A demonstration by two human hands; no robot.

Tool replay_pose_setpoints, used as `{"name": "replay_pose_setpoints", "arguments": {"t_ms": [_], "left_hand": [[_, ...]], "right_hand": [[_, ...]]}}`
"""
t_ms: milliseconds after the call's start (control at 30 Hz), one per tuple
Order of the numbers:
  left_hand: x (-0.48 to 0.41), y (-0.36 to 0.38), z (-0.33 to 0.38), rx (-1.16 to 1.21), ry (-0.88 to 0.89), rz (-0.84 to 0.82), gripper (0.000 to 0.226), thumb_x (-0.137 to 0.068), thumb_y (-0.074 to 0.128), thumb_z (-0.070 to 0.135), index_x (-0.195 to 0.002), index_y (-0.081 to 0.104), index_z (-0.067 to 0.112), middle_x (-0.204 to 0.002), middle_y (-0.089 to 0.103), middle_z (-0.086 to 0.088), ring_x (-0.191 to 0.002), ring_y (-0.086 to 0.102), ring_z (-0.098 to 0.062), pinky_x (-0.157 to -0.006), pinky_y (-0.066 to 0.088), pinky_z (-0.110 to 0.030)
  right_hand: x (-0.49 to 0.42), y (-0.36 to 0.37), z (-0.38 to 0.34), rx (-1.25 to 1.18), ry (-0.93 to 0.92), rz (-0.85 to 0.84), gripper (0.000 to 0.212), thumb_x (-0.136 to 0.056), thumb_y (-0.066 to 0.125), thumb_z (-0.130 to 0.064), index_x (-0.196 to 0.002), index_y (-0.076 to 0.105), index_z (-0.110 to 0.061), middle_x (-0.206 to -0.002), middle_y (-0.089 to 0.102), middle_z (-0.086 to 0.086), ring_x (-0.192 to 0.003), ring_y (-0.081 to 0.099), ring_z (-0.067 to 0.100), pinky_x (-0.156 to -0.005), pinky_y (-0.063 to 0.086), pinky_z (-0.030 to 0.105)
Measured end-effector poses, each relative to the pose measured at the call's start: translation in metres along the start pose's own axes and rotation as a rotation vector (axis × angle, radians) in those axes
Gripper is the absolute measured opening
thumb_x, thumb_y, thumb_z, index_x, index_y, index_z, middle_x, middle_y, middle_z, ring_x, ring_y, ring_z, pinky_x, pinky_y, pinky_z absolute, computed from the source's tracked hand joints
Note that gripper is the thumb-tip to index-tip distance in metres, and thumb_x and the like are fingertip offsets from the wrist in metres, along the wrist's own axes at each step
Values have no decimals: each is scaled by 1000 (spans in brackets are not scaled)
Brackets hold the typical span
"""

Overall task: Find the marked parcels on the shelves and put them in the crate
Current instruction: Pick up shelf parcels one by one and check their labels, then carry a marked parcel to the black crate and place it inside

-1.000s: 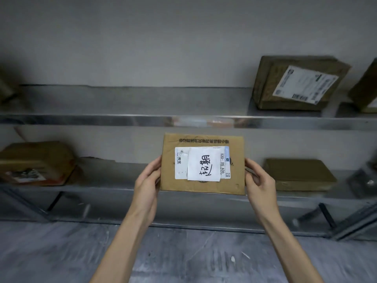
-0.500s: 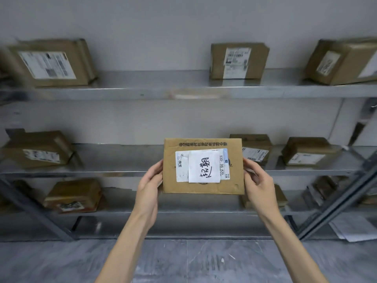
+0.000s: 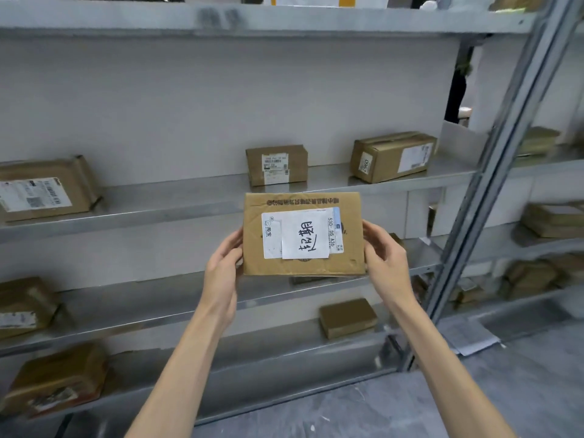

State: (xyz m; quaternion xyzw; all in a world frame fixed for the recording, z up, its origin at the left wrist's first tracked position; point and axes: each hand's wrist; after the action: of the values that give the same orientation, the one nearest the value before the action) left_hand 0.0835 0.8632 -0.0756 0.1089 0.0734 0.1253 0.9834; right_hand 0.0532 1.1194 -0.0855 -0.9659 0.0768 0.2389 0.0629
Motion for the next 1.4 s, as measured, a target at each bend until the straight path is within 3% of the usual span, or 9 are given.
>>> {"name": "replay_pose_setpoints", "arguments": {"t_ms": [133, 300, 467, 567, 733, 833, 1067, 1233, 1400], "left_hand": [[-1, 48, 0, 13, 5, -65, 36, -104, 42, 6, -131, 62, 15, -123, 72, 0, -110, 65, -12, -87, 48, -28], [16, 135, -6, 6, -16, -203, 33, -105, 43, 10, -129, 62, 20, -118, 74, 2, -98, 69, -7, -72, 54, -21], [40, 230, -26, 7, -47, -353, 34, -105, 42, 14, -132, 61, 23, -118, 74, 3, -110, 69, -15, -89, 53, -35], [59, 288, -40, 8, -72, -453, 33, -105, 44, 16, -132, 62, 22, -116, 75, 4, -103, 71, -9, -86, 51, -30], [101, 384, -60, 17, -130, -687, 31, -105, 44, 17, -129, 62, 24, -117, 74, 1, -109, 70, -17, -94, 54, -38], [124, 434, -72, 25, -159, -828, 30, -104, 48, 15, -127, 64, 24, -118, 74, 4, -107, 70, -13, -86, 58, -29], [165, 540, -109, 71, -236, -1184, 33, -102, 50, 11, -131, 64, 19, -120, 73, -2, -100, 70, -13, -69, 54, -19], [208, 598, -141, 59, -321, -1472, 34, -100, 52, 12, -132, 63, 20, -124, 72, -1, -114, 67, -17, -87, 53, -29], [262, 625, -157, 24, -356, -1737, 32, -102, 50, 13, -129, 63, 23, -122, 72, 2, -98, 68, -7, -71, 51, -18]], "right_hand": [[-2, -50, -9, -6, 6, 59, 37, -99, 53, -1, -127, 62, -24, -117, 69, -13, -108, 65, -1, -92, 52, 17], [2, -139, -17, 29, -15, 198, 32, -101, 52, -5, -127, 62, -20, -115, 68, -15, -105, 64, -8, -84, 49, 9], [19, -235, -12, 99, -7, 388, 31, -101, 52, -5, -123, 65, -22, -112, 70, -16, -102, 65, -6, -85, 49, 11], [41, -291, -11, 157, 4, 519, 28, -102, 52, -8, -123, 66, -22, -113, 71, -14, -100, 65, -7, -84, 49, 10], [89, -379, -13, 264, 47, 769, 27, -102, 53, -11, -117, 67, -28, -108, 71, -19, -98, 67, -4, -83, 49, 12], [119, -416, -20, 290, 72, 919, 26, -102, 51, -9, -114, 67, -27, -106, 70, -18, -95, 65, -9, -82, 47, 9], [187, -476, -27, 453, 111, 1230, 26, -103, 51, -9, -116, 64, -26, -109, 69, -17, -100, 63, -9, -86, 49, 12], [240, -486, -29, 480, 170, 1506, 26, -103, 51, -11, -123, 65, -17, -115, 70, -7, -104, 65, 0, -89, 51, 15], [292, -470, -40, 549, 220, 1754, 28, -103, 49, -9, -125, 66, -12, -114, 70, -5, -97, 64, -10, -84, 47, 9]]}}
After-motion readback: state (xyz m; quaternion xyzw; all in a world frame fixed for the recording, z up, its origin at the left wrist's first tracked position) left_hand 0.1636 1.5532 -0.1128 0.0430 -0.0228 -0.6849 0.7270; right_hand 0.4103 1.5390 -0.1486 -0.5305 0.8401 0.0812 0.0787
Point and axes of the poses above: each hand's wrist, its own x-axis away from the middle knuckle, its own y-axis out of the palm, z = x × y
